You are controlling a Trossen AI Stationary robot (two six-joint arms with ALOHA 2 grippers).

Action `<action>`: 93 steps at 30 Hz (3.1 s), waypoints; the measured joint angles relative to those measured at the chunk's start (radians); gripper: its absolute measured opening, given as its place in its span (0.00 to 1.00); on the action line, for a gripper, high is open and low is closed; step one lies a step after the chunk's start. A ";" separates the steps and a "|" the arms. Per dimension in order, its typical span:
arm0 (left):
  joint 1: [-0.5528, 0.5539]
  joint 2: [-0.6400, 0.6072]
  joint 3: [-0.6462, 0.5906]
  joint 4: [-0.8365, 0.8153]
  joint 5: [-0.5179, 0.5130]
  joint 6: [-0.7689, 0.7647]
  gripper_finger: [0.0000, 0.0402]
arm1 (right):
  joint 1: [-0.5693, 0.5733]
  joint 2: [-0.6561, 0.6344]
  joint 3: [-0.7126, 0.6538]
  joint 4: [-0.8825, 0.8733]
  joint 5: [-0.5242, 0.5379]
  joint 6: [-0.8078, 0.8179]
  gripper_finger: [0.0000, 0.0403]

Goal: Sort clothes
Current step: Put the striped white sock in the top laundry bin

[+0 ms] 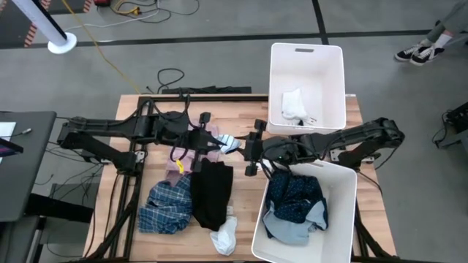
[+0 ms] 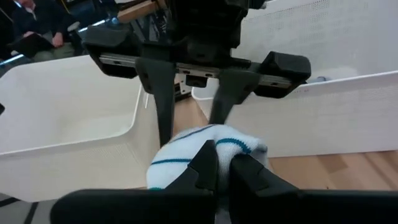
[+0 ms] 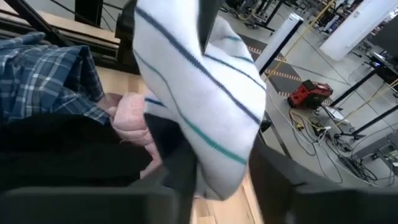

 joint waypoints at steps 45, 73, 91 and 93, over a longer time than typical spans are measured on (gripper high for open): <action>-0.073 -0.002 -0.188 -0.143 0.000 -0.139 0.52 | -0.479 -0.442 0.001 -0.491 0.261 0.136 0.00; -0.083 -0.002 -0.265 -0.050 0.029 -0.138 0.52 | -1.151 -0.170 0.001 -0.592 -0.093 0.172 0.02; -0.083 0.008 -0.265 -0.046 0.025 -0.142 0.52 | -1.223 -0.094 0.001 -0.578 -0.165 0.202 0.02; -0.083 0.008 -0.265 -0.047 0.025 -0.147 0.52 | -1.224 -0.094 0.001 -0.578 -0.164 0.202 0.04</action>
